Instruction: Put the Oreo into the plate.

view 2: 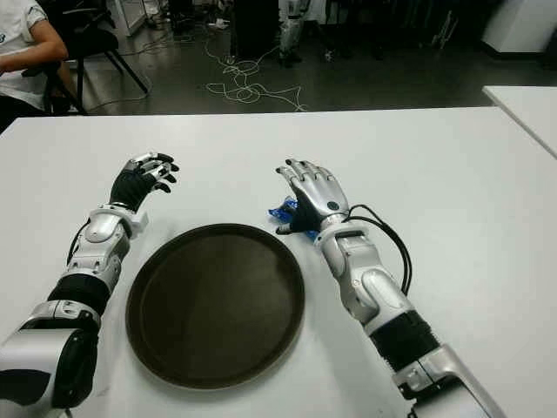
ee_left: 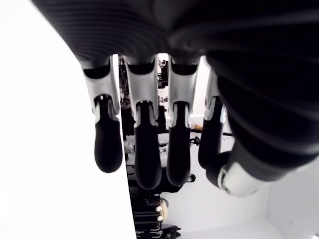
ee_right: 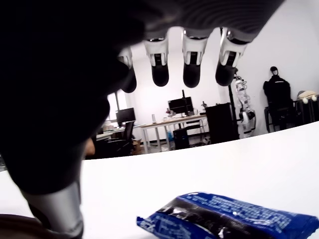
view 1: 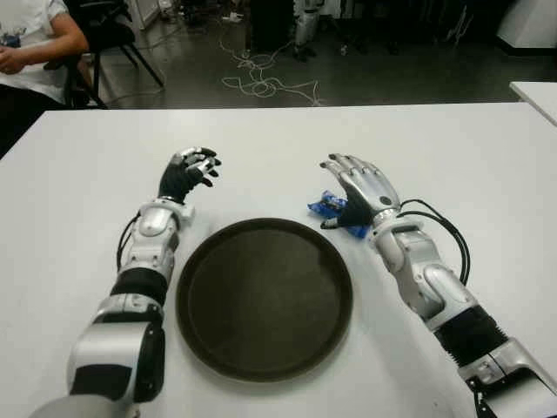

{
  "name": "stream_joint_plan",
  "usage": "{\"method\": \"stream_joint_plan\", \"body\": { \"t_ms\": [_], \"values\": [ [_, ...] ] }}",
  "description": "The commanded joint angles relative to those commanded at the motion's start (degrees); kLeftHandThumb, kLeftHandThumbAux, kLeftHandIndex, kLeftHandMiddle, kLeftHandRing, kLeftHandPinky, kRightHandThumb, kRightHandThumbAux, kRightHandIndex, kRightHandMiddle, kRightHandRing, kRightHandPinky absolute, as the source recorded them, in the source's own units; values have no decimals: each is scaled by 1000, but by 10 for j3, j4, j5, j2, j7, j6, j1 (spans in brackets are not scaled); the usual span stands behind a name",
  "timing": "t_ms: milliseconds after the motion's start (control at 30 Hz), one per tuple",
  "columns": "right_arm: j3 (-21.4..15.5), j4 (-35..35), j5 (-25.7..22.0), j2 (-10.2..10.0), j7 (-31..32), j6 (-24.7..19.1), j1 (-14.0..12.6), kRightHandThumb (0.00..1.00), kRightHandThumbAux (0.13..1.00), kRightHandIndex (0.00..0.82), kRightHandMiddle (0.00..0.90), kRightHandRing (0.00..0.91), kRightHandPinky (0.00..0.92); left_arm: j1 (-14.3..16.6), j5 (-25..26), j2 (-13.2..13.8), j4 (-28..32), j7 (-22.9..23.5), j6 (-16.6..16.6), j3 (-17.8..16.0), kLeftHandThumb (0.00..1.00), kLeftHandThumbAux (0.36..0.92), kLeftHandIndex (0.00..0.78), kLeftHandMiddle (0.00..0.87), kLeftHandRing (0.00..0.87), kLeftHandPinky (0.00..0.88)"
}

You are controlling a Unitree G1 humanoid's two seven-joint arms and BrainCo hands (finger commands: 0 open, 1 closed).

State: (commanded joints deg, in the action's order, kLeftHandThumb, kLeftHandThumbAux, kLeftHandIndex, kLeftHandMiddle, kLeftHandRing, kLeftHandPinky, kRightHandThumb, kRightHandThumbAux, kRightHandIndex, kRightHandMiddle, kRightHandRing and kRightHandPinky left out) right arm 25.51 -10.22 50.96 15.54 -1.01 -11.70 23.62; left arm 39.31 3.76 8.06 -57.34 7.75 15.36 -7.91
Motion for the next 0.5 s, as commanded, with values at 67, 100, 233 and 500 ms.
{"method": "stream_joint_plan", "body": {
  "t_ms": [67, 100, 233, 500],
  "values": [
    [1, -1, 2, 0, 0, -4, 0, 0, 774, 37, 63, 69, 95, 1, 0, 0, -2, 1, 1, 0, 834, 672, 419, 467, 509, 553],
    [1, -1, 3, -1, -1, -5, 1, 0, 772, 39, 64, 70, 97, 1, 1, 0, -3, 2, 1, -1, 834, 672, 419, 467, 509, 556],
    [1, -2, 4, -2, -5, -7, 0, 0, 764, 49, 67, 75, 106, 2, 4, 0, -4, 6, 1, -3, 834, 672, 419, 467, 509, 559],
    [2, -2, 5, -2, -6, -9, 1, 0, 764, 55, 66, 77, 107, 2, 3, 0, -5, 3, 0, -3, 834, 672, 419, 467, 516, 577]
  ]
}}
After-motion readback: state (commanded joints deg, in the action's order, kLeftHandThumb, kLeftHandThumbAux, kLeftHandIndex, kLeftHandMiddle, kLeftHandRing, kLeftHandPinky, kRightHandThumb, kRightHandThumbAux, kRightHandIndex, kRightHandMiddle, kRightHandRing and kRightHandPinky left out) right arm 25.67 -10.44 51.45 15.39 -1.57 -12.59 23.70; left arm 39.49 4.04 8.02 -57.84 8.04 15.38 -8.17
